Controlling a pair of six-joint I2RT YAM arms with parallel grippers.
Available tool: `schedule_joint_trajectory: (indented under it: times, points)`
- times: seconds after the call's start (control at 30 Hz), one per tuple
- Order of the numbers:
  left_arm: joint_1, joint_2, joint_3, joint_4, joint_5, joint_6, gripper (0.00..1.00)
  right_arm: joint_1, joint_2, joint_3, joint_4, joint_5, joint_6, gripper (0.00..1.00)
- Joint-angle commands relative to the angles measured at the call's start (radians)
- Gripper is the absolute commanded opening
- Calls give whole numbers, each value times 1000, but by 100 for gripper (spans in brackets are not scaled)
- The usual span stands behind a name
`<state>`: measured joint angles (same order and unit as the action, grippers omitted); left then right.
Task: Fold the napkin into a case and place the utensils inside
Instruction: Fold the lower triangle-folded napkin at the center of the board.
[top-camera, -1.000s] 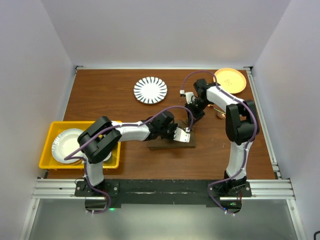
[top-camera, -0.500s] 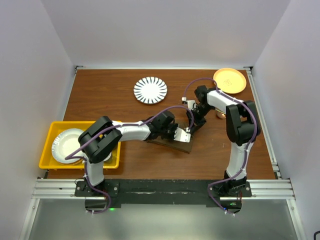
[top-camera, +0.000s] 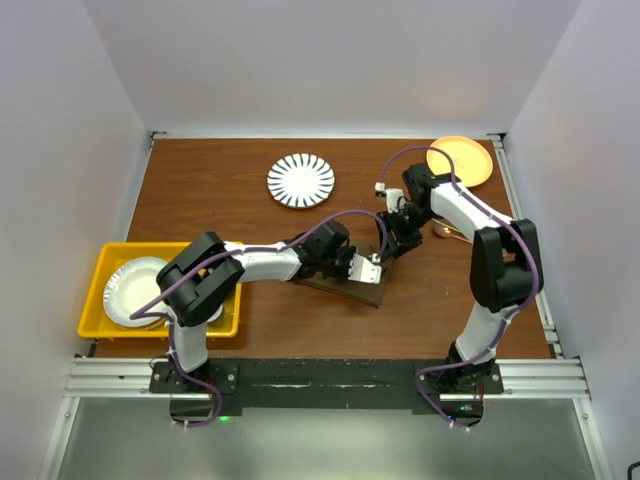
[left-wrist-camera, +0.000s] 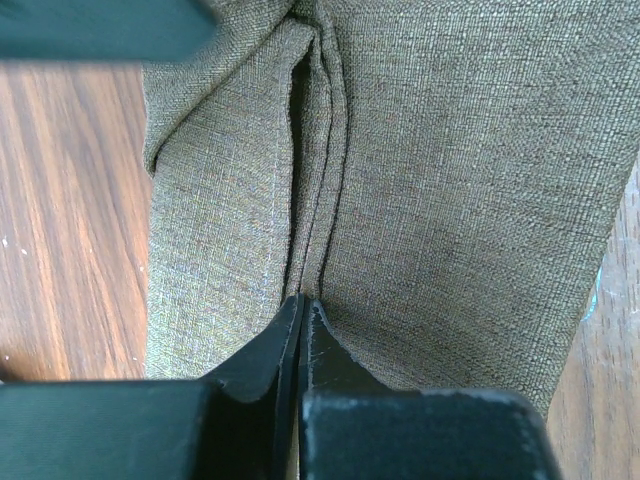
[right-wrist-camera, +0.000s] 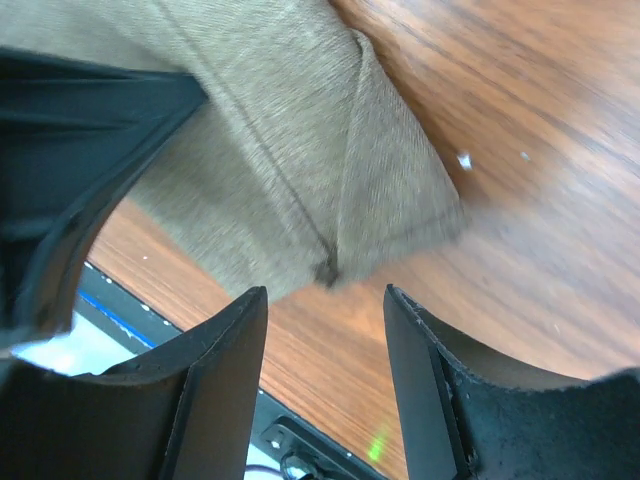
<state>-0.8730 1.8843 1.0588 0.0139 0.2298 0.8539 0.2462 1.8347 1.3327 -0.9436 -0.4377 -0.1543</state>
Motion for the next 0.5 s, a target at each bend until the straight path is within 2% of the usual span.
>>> schedule_joint_trajectory:
  times: [0.0,0.3,0.4,0.47]
  points:
    - [-6,16,7,-12,20,-38,0,-4,-40,-30,72,13,48,54]
    - [-6,18,7,-46,26,-52,0,-7,-9,-72,104,21,121,54]
    - [-6,18,9,-48,28,-56,0,-7,-9,-84,115,-19,137,48]
    - [-6,16,9,-46,25,-56,0,-7,-11,-87,124,-45,147,38]
